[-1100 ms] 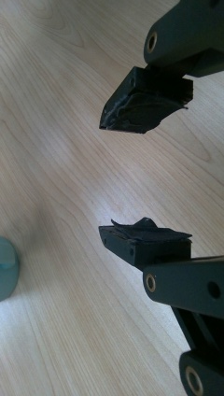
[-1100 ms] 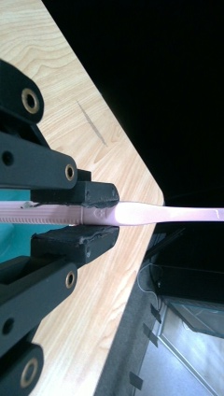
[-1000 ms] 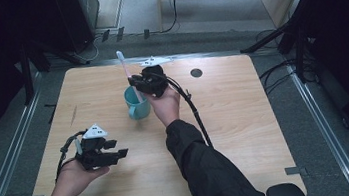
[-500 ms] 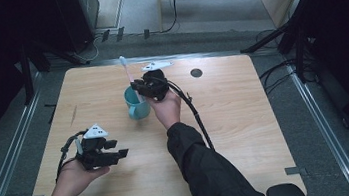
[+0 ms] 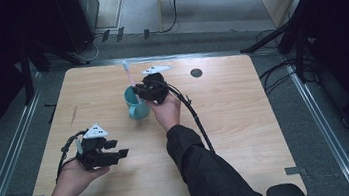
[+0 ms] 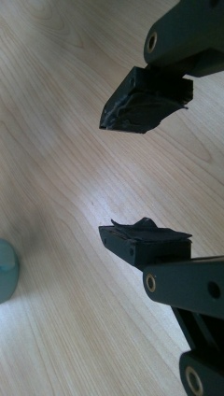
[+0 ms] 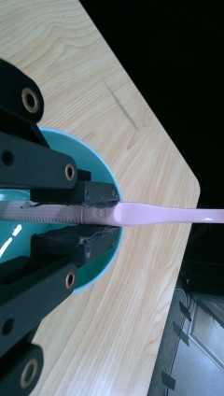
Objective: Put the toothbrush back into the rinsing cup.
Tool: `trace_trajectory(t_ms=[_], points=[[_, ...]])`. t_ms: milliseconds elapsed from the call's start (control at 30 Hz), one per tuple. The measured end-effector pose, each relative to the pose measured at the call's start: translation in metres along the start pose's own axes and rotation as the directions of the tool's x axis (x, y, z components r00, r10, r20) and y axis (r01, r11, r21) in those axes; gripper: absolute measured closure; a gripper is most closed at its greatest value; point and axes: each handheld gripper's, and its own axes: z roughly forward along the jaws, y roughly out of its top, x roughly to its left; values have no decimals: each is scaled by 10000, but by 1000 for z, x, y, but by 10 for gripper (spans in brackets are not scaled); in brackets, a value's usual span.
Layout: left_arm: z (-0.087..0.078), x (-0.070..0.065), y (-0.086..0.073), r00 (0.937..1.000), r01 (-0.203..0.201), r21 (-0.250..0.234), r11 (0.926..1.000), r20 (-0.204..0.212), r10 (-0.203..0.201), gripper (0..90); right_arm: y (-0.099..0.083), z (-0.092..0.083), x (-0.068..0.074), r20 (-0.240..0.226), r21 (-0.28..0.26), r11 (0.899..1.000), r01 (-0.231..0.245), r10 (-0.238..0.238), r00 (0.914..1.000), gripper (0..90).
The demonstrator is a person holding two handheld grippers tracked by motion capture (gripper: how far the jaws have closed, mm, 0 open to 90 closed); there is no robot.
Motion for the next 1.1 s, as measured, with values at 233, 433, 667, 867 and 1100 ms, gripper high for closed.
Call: trace_trajectory(t_ms=[233, 433, 667, 867, 1100], points=[[0, 0, 0, 10000, 13, 0, 10000, 0, -13, 426, -1, 1, 0, 36, 119, 9999, -2, 1, 10000, 786], [0, 0, 0, 10000, 32, -5, 10000, -2, -32, 425, -4, 4, 0, 139, 323, 9995, 21, -25, 9999, 784], [0, -1, 0, 10000, 6, -9, 10000, 7, -6, 425, -4, 6, -1, 174, 517, 9987, -40, 31, 9998, 783], [0, 0, 0, 10000, -1, -11, 10000, 6, 1, 425, -3, 6, -2, 193, 524, 9986, -96, 86, 9998, 789], [0, -1, 0, 10000, -3, -3, 10000, 18, 3, 425, -3, 4, -3, 187, 548, 9984, -155, 145, 9997, 787]])
